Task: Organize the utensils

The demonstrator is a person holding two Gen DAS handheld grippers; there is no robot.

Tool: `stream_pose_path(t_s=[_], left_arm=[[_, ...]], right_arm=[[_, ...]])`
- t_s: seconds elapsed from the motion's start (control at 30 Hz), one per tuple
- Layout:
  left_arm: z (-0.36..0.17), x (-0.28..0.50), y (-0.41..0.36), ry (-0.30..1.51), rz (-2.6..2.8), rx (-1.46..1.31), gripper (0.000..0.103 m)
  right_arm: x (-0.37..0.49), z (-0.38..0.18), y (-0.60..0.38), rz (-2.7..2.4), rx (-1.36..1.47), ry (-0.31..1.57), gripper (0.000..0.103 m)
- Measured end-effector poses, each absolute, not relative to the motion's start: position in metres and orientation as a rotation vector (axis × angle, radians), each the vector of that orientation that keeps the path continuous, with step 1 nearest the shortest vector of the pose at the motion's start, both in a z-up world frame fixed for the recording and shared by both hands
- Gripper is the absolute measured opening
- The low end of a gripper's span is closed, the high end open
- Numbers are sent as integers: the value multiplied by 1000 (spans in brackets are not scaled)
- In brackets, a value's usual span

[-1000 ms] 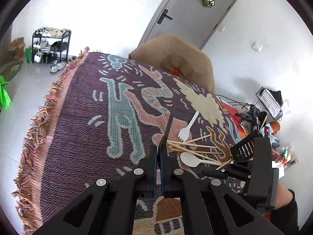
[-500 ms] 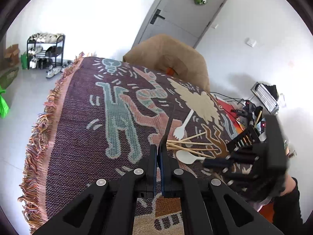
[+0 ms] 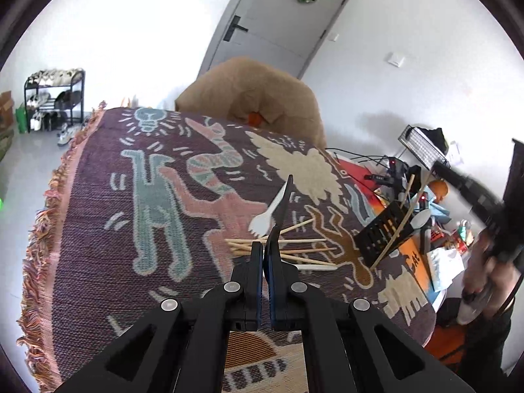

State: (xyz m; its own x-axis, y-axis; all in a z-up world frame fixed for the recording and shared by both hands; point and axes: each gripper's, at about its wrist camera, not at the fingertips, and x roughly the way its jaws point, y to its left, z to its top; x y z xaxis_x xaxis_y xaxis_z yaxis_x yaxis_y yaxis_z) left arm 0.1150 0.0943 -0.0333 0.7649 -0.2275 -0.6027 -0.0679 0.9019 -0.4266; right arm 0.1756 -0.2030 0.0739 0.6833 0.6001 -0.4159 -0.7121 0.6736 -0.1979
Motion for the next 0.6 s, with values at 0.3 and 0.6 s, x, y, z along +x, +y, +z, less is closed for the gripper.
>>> stream_pose_path(t_s=[0.3, 0.6], left_arm=[[-11, 130, 63, 686, -167, -396, 2], [6, 146, 32, 696, -225, -334, 2]], right_arm=[[181, 121, -254, 576, -256, 196, 4], [204, 102, -278, 526, -164, 181, 4]])
